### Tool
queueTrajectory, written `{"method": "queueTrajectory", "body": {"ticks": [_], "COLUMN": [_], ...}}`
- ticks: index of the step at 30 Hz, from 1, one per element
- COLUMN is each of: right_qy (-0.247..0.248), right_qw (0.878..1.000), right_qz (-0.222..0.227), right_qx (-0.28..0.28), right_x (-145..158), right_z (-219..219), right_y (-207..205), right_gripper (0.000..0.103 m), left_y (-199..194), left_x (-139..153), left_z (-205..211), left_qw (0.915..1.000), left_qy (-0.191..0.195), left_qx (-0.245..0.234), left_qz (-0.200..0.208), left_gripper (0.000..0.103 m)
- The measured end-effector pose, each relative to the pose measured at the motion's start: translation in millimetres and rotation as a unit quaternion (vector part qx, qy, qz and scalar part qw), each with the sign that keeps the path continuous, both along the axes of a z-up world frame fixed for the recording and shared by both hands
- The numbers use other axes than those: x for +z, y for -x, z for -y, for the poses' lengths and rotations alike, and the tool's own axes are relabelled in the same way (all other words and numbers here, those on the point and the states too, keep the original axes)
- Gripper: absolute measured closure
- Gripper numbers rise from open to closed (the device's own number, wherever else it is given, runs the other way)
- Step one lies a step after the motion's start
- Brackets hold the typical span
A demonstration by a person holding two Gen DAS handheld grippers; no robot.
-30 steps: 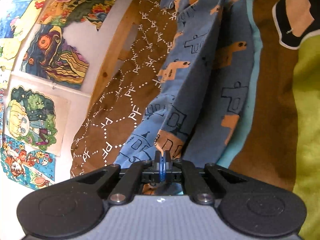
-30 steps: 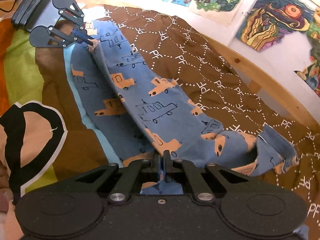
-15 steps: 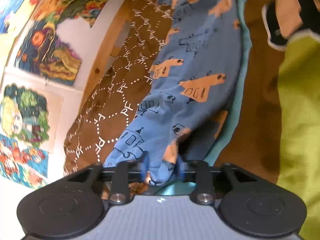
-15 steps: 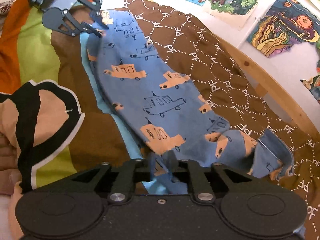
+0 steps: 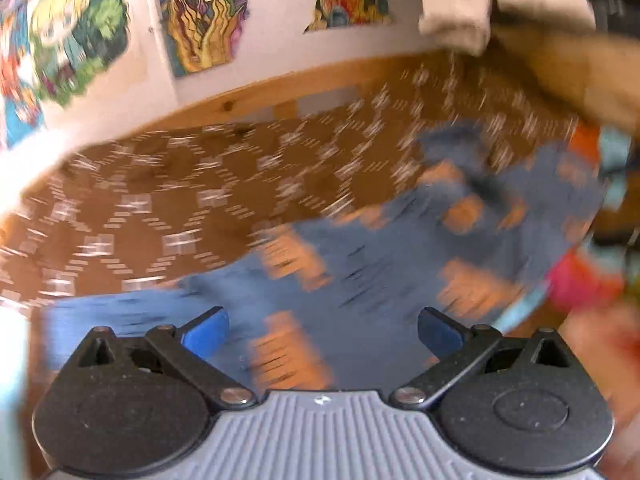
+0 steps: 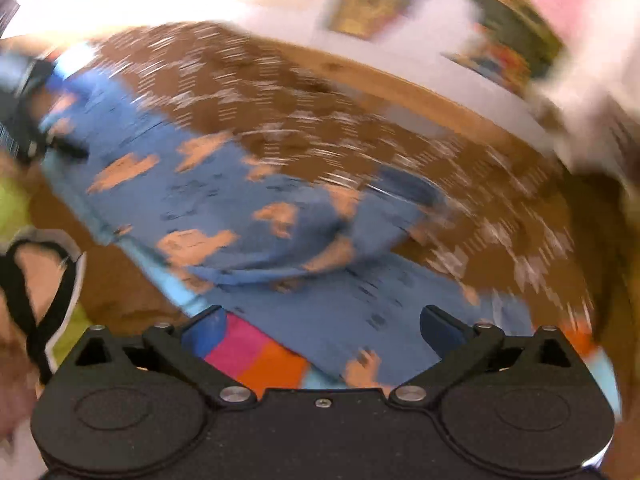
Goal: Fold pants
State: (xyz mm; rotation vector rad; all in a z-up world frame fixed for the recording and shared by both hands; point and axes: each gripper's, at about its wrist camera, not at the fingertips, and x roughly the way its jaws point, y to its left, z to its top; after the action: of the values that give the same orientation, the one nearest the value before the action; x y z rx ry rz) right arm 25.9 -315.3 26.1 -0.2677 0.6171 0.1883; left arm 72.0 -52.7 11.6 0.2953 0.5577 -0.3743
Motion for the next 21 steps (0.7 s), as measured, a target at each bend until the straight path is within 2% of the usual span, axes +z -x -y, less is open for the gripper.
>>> {"method": "queueTrajectory", "body": {"ticks": [2,5,7,10,15,18,21], "right_qy": [-0.026,-0.05,-0.062,-0.063,-0.111,-0.138,-0.141], "right_qw": [0.999,0.995,0.992,0.99,0.984,0.984,0.988], "right_qz": [0.001,0.001,-0.011,-0.015,0.013,0.013,-0.027], "right_qx": [-0.033,-0.085,-0.112,-0.129,-0.141,-0.115,-0.057], "right_x": [0.1,-3.8,-11.2,-20.3,-9.4,5.7,22.2], "right_z": [14.6,31.9,41.2,46.6,65.4,81.6,87.4], "right_y": [-1.1,-9.9,-17.9,-22.7,-18.5,-25.8,-54.8], "right_gripper": [0.001,0.001,0.001,0.001,0.001,0.001,0.001], "left_y": [-5.1,-8.6,-6.6,0.5,9.0,7.4,10.0], "left_x": [-4.2,-12.9,-19.6,-29.6,-44.7,-49.2,-52.3], "left_z": [25.0,59.7,80.3,101.1,116.0,117.5,122.1], "left_qw": [0.9988,0.9967,0.9963,0.9945,0.9862,0.9838,0.9831], "left_qy": [0.047,0.073,0.063,0.03,-0.008,-0.014,-0.028], "left_qx": [-0.006,-0.026,-0.053,-0.101,-0.165,-0.177,-0.174], "left_qz": [-0.009,-0.023,-0.024,-0.004,0.017,0.024,0.048], "left_gripper": [0.0,0.0,0.0,0.0,0.002,0.004,0.007]}}
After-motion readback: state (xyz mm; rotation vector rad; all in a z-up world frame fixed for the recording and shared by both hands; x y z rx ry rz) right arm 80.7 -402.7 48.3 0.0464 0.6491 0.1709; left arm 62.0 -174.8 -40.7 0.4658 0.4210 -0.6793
